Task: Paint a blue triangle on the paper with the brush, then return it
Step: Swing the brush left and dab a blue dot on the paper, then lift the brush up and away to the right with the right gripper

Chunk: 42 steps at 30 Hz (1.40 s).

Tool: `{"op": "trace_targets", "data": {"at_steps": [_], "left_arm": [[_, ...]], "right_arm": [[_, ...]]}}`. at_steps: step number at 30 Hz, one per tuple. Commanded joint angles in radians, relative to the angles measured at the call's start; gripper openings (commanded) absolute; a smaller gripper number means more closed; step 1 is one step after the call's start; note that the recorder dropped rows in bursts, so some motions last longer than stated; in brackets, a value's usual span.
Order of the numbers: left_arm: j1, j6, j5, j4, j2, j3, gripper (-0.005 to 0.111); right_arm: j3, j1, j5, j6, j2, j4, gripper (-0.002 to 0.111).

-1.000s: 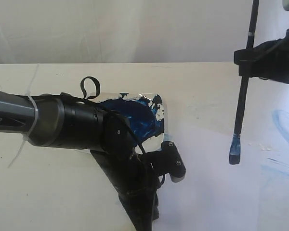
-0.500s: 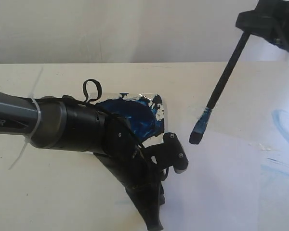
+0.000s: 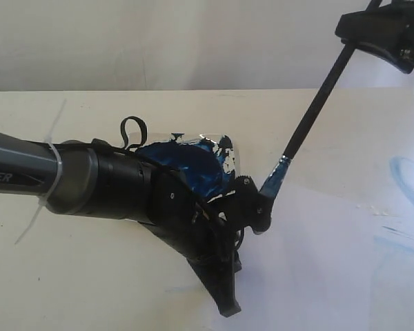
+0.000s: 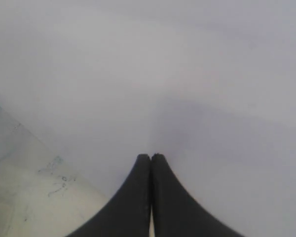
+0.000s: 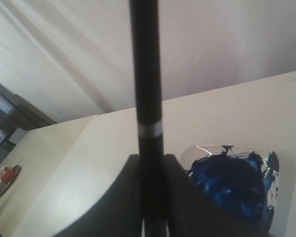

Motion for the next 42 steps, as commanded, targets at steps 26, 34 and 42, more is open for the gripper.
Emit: {"op": "trace_targets", "data": {"at_steps": [26, 34, 42], "left_arm": [[-0.002, -0.002, 0.006, -0.007, 0.001, 0.005, 0.0], [-0.002, -0.002, 0.006, -0.007, 0.001, 0.005, 0.0], [-0.002, -0.002, 0.006, -0.007, 0.001, 0.005, 0.0]], "right_arm": [[-0.011, -0.129, 0.115, 0.061, -0.174, -0.112, 0.0], [-0.011, -0.126, 0.238, 0.061, -0.186, -0.191, 0.0], [-0.011, -0.126, 0.242, 0.061, -0.186, -0.122, 0.0]]}}
